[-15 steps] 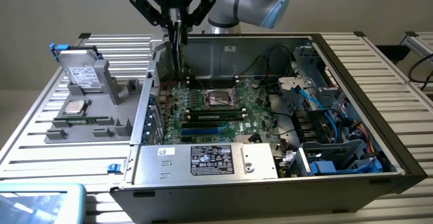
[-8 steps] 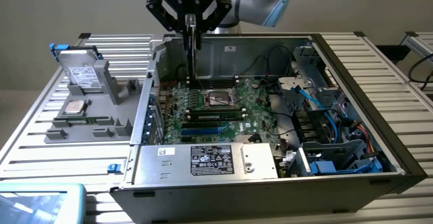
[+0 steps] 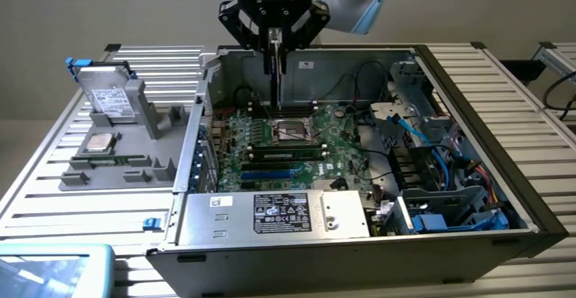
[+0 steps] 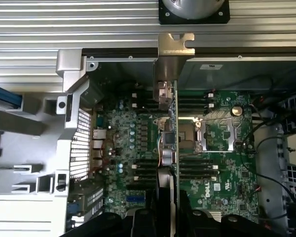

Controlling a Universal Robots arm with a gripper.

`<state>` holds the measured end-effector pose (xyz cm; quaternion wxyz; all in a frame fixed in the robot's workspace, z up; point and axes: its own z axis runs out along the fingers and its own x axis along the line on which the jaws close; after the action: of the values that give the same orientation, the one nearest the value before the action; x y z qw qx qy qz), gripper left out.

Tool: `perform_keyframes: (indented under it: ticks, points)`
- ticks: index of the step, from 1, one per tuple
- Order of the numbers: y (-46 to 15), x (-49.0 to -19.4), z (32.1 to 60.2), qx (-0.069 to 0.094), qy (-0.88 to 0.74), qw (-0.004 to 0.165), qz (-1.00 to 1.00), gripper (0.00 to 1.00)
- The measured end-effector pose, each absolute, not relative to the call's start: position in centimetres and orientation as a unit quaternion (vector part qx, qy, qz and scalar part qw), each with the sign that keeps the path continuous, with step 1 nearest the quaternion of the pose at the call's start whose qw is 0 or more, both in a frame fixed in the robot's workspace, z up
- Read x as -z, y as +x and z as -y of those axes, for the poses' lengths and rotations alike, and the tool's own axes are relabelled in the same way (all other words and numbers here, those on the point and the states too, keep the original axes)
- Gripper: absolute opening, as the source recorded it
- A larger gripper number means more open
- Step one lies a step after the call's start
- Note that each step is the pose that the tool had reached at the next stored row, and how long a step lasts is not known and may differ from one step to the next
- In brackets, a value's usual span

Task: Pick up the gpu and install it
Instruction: 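Pick up the gpu and move the gpu toward the slot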

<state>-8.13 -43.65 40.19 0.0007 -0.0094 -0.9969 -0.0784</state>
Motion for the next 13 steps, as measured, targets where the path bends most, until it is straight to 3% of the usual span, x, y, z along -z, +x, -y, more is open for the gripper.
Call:
perform_keyframes:
  ticks: [13]
  points:
    - [-3.7,-38.5,43.7,0.071,-0.009,0.001,0.997,0.28]
